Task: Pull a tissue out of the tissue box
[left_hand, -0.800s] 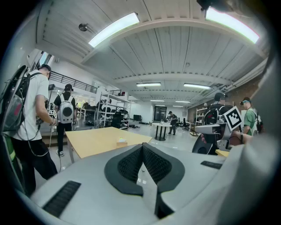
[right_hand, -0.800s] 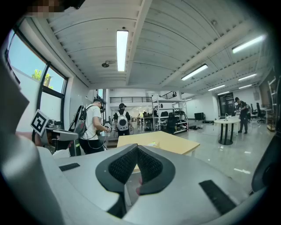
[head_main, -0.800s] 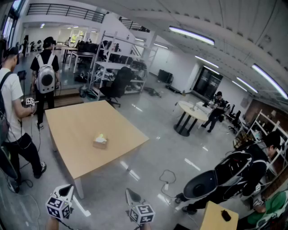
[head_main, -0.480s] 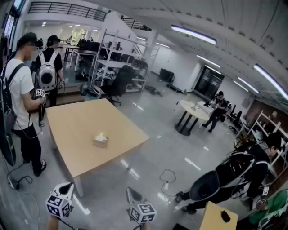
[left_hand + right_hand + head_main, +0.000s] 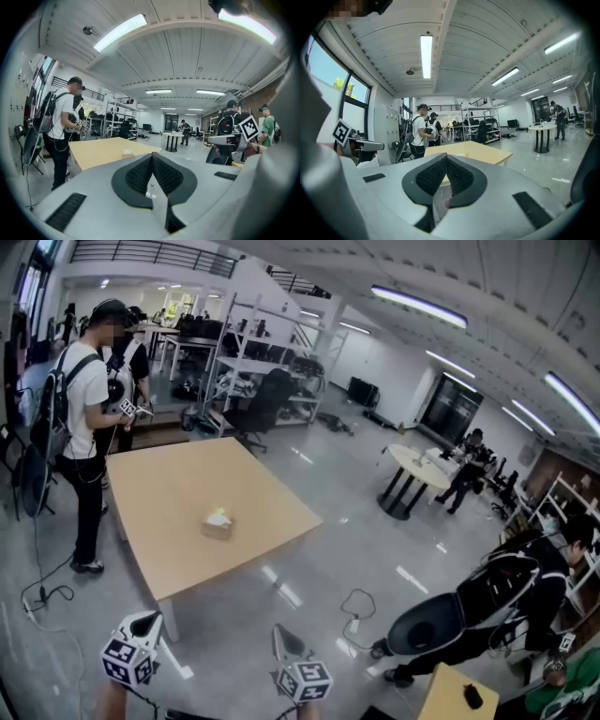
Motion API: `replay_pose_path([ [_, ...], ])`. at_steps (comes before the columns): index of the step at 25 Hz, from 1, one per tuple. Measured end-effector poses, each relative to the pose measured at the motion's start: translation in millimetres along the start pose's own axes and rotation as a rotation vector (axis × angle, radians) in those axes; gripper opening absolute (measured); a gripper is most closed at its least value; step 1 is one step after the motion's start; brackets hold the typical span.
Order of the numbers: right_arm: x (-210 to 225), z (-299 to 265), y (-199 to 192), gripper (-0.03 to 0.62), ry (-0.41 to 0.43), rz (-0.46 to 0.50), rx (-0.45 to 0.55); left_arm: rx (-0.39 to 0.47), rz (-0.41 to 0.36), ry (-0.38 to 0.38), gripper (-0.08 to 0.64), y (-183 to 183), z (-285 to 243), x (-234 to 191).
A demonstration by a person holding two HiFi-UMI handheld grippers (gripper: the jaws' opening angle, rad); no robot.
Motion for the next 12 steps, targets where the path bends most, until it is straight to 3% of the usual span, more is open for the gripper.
replay_pose_path([
  [12, 8, 20, -13, 0.011, 0.059, 0.007, 0.012, 0.020, -0.004, 0.030, 0.008, -10, 8, 30],
])
Point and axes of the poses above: the fingertips, and each gripper's own axes: z backward along the fingers, x to its right, y out of its top, the point moved 2 cm from there along z, backward along the fingers, and after that the axes turned 9 degrees about z, right-handed, at the moved point
